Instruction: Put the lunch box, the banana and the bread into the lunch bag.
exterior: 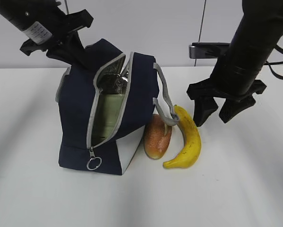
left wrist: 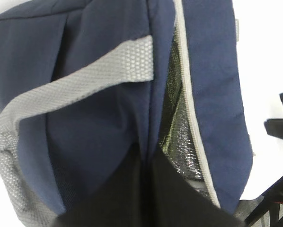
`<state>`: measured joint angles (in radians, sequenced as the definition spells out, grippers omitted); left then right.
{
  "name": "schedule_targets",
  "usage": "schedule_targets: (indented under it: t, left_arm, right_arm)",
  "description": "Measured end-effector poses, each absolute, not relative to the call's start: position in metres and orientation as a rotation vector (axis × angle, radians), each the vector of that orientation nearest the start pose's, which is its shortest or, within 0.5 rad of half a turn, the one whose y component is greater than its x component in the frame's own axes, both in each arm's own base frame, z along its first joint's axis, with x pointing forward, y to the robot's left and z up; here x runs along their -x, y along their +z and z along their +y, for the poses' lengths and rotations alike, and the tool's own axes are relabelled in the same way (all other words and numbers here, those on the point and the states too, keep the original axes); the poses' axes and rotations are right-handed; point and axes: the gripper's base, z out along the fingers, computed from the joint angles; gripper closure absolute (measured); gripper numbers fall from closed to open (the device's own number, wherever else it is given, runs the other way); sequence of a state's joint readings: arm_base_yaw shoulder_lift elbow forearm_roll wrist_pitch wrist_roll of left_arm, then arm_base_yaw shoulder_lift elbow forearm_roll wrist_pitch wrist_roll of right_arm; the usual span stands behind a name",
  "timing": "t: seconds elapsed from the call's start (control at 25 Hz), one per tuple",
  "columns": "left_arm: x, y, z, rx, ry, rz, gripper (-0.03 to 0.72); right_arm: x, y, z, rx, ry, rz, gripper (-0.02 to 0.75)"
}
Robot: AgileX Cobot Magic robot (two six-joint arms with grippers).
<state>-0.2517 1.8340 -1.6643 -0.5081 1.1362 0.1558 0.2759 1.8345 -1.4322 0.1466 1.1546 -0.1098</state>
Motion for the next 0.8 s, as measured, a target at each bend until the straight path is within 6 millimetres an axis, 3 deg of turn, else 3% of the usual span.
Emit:
schedule_targets:
  t: [0.4,0.8]
  left_arm:
    - [-0.372,0.312,-0.137,-0.372,-0.715,2.707,0.691]
    - [-0.372,0.312,-0.137,-0.373,-0.714,2.707,0.691]
  right_arm:
    - [-0.377,0.183,0.119,0.458,0.217,2.979,0.235]
    - [-0.393,0.148,0.125,0.393,0.258,2.962,0.234]
